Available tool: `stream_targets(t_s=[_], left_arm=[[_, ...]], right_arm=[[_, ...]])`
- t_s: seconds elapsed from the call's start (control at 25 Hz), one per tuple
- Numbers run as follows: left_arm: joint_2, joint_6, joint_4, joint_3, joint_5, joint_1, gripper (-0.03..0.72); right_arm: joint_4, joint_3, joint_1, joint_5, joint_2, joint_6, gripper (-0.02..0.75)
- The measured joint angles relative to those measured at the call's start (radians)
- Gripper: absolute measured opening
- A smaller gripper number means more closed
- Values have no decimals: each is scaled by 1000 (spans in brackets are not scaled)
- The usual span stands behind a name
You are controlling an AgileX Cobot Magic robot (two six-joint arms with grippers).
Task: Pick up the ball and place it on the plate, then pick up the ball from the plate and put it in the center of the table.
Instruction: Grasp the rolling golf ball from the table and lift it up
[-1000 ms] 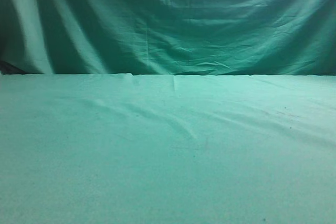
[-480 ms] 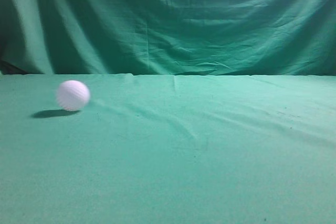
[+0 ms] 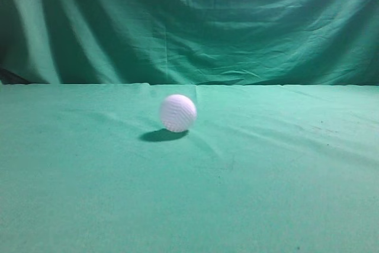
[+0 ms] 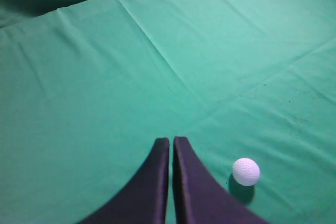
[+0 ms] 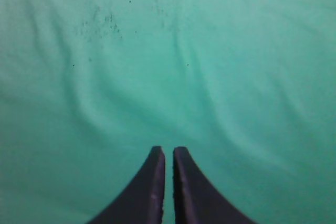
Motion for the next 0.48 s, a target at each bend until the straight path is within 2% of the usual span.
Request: stream_targets(t_s=[0.28, 0.48], left_arm=[[-260, 55, -12, 292, -134, -8, 0], [-454, 164, -80, 499, -189, -8, 0]], right_arm=[[-18, -3, 65, 10, 87, 37, 50], [-24, -3, 128, -20, 176, 70, 50]])
